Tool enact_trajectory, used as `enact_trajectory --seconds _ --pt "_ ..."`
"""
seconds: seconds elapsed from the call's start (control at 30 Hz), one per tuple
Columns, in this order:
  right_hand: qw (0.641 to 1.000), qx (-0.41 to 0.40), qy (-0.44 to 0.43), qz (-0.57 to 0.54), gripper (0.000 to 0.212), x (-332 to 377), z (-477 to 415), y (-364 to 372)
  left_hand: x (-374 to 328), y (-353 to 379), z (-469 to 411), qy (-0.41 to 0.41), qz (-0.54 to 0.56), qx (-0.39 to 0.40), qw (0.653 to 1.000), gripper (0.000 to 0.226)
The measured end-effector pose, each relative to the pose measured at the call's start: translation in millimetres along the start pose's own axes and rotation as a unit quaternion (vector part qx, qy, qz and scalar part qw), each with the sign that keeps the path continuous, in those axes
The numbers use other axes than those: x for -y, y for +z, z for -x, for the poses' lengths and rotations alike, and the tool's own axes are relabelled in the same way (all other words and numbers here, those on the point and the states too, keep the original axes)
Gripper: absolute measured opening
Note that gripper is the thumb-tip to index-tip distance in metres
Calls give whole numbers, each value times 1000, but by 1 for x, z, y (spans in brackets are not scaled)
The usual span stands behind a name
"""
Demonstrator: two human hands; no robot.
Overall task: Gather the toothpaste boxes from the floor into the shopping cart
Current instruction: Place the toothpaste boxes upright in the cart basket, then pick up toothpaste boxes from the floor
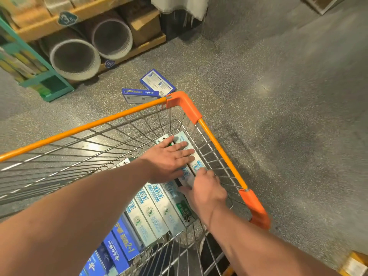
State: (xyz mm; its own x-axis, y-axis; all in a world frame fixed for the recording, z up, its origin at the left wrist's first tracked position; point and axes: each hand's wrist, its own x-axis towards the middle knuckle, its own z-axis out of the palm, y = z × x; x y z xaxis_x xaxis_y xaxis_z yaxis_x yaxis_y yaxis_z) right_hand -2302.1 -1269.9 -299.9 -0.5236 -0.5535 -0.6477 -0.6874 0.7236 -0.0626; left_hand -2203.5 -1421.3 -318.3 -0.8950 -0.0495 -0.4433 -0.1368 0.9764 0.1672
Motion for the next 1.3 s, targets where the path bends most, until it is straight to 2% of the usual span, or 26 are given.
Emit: enact_trajectory --seconds 0.1,0.2,0.27,0.47,0.6,0.73,0.87,1.03,1.17,1.3 --pt "1000 -27 0 -8 42 -8 18 -14 -11 -16 16 -13 12 10 1000 61" --pt "1000 8 -20 -7 42 -12 45 -43 -27 -44 34 -41 35 35 998 61" --pt "999 -2 -37 -1 44 -15 69 -68 -38 -71 47 -49 27 16 998 60" --pt "993 -32 -76 -89 17 -33 139 -151 -74 -169 83 -88 8 -57 994 58" --pt "988 -58 -126 -67 33 -61 159 -208 -95 -231 91 -122 3 -106 987 81" --pt "980 -80 -182 -34 58 -113 166 -271 -132 -284 80 -195 -4 -91 977 72" --pt "966 -100 -238 -2 68 -179 160 -332 -175 -324 48 -261 1 -67 963 78" --pt "957 -98 -270 43 76 -242 142 -389 -221 -380 0 -314 20 -85 945 81" --pt "953 -95 -283 43 83 -265 104 -429 -217 -411 -32 -324 5 -92 941 82" --pt "952 -88 -289 44 86 -261 51 -465 -175 -423 -63 -354 14 -96 930 83"
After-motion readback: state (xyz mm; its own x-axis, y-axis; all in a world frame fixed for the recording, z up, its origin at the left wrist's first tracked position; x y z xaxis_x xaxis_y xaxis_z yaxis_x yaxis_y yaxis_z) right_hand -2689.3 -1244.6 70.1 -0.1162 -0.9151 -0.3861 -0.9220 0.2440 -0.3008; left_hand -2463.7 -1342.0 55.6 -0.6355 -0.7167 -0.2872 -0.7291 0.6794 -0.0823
